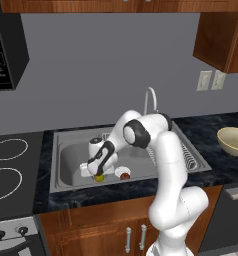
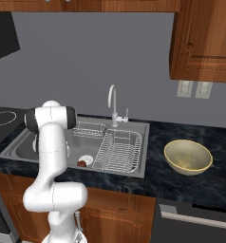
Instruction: Remove the apple and pear from the sink. Then move the bowl and cup from the counter to the sink for washing.
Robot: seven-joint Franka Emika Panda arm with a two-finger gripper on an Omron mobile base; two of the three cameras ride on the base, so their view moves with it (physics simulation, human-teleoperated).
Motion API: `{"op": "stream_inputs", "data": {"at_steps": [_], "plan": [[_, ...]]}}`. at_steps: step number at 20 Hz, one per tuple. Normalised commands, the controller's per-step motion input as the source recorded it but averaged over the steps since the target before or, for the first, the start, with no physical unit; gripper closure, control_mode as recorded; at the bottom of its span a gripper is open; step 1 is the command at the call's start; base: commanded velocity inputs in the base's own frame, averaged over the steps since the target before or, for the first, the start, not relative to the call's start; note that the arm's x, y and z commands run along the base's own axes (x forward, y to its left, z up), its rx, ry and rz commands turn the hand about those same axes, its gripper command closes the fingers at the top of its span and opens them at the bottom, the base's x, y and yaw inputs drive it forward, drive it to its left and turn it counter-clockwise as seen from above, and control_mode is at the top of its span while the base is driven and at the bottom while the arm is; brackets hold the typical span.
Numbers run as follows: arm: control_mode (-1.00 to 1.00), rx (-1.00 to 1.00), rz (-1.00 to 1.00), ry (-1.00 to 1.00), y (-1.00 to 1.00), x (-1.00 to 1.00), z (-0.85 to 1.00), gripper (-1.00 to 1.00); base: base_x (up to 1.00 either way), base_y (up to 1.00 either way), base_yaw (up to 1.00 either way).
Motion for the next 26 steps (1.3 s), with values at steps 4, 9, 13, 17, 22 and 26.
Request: {"op": "stream_inputs", "data": {"at_steps": [4, 9, 13, 17, 22, 26], "plan": [[-1.0, 0.0, 0.0, 0.0, 0.0, -0.16, 0.43, 1.0, 0.0, 0.0, 0.0], [-1.0, 0.0, 0.0, 0.0, -0.05, -0.21, 0.46, 1.0, 0.0, 0.0, 0.0], [-1.0, 0.0, 0.0, 0.0, -0.05, -0.19, 0.47, 1.0, 0.0, 0.0, 0.0], [-1.0, 0.0, 0.0, 0.0, -0.06, -0.12, 0.47, 1.0, 0.0, 0.0, 0.0], [-1.0, 0.0, 0.0, 0.0, -0.05, -0.08, 0.49, 1.0, 0.0, 0.0, 0.0], [-1.0, 0.0, 0.0, 0.0, -0.06, -0.15, 0.49, 1.0, 0.0, 0.0, 0.0]]}}
